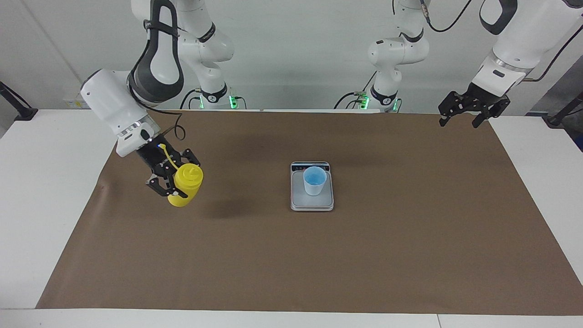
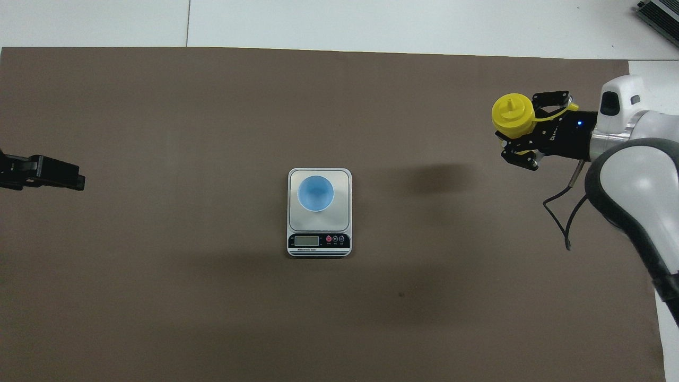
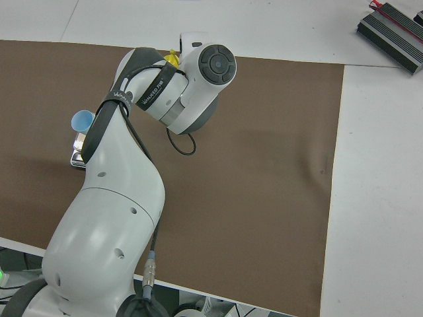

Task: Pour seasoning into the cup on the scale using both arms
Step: 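Carry the bottle over the cup and tilt it with the right gripper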

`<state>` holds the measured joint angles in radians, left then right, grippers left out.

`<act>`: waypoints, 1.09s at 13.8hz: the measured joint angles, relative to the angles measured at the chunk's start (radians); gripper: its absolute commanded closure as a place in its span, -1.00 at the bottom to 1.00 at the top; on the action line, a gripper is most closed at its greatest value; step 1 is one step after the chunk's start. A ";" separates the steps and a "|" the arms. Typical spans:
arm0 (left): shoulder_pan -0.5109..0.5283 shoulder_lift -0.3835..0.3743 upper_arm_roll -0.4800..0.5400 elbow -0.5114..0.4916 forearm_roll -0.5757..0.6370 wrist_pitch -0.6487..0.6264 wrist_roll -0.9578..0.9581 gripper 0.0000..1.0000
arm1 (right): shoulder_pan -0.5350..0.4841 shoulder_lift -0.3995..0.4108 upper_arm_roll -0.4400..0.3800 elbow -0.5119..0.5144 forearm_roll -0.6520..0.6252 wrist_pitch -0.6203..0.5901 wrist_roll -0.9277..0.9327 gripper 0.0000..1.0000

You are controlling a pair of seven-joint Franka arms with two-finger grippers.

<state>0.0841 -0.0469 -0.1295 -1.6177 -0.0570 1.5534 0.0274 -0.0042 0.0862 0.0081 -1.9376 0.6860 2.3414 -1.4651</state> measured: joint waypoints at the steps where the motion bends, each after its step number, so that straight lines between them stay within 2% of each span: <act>1: 0.000 0.000 0.000 0.000 0.000 0.000 0.000 -1.00 | 0.009 -0.005 0.001 0.003 -0.031 0.003 0.048 1.00; 4: 0.000 0.000 0.000 0.000 0.000 0.000 0.000 -1.00 | 0.038 -0.005 0.001 0.005 -0.106 0.043 0.087 1.00; 9: 0.000 0.000 0.000 0.000 0.000 0.000 0.000 -1.00 | 0.107 -0.004 0.003 0.005 -0.334 0.058 0.146 1.00; 12: 0.000 0.000 0.000 0.000 0.000 0.000 0.000 -1.00 | 0.146 -0.004 0.004 0.012 -0.528 0.058 0.225 1.00; 15: 0.000 0.000 0.000 0.000 0.000 0.000 0.000 -1.00 | 0.197 -0.001 0.005 0.040 -0.739 0.034 0.393 1.00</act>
<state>0.0841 -0.0470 -0.1295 -1.6177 -0.0570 1.5534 0.0274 0.1926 0.0851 0.0133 -1.8973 -0.0526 2.3752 -1.0717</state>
